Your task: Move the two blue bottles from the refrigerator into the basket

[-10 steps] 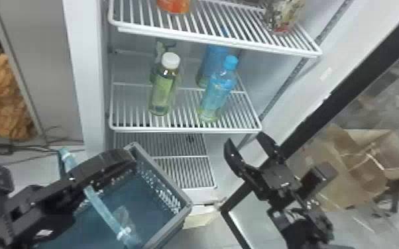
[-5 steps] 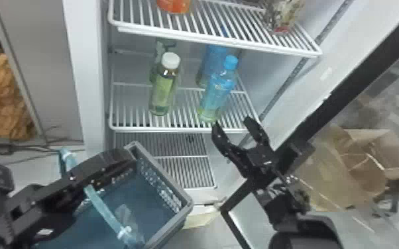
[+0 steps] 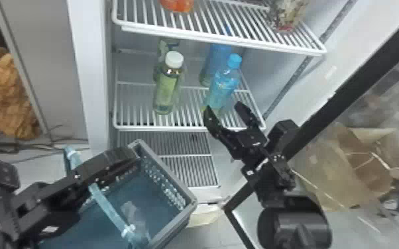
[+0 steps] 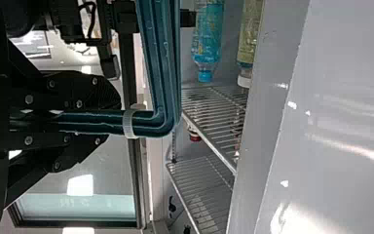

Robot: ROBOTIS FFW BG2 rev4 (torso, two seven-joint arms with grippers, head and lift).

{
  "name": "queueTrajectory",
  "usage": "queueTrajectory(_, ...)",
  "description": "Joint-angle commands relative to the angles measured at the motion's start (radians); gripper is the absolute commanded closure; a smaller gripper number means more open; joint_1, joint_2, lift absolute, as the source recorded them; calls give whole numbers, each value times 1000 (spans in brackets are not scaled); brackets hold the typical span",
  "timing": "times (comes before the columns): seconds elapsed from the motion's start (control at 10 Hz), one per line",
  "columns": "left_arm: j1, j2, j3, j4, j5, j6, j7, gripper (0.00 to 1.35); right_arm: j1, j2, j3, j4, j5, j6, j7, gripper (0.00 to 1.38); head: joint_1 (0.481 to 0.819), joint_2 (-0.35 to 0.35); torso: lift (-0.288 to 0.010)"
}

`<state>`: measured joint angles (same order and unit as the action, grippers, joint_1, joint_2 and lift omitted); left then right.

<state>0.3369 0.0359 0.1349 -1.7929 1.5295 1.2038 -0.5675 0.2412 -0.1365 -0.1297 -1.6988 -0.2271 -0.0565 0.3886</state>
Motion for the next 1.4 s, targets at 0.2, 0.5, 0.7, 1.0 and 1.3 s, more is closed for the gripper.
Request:
queueTrajectory(0.2,-1,4,-3,0,-4,6,1,1181,-62,-8,38,51,0,7,-24,171,695,-294,-216)
queueTrajectory(0.5,7,7,-3,2,-4,9,1,1181,-84,-8,38,80,8,10,-48,173,695,-292,-216)
queueTrajectory(0.7,7,9,-3,2,-4,11,1,1181,-116,-11,38,110,14,10,-54,183,695,-295,-216)
queueTrajectory(1.0,9,10,-3,2,-4,14,1,1181,-133,-14,42,110,2,83,-59,846,695,-294,-216)
queueTrajectory(1.3,9,12,-1,7,-14,26,1,1181,-133,-18,42,100,8,110,-68,1280,695,-293,-216)
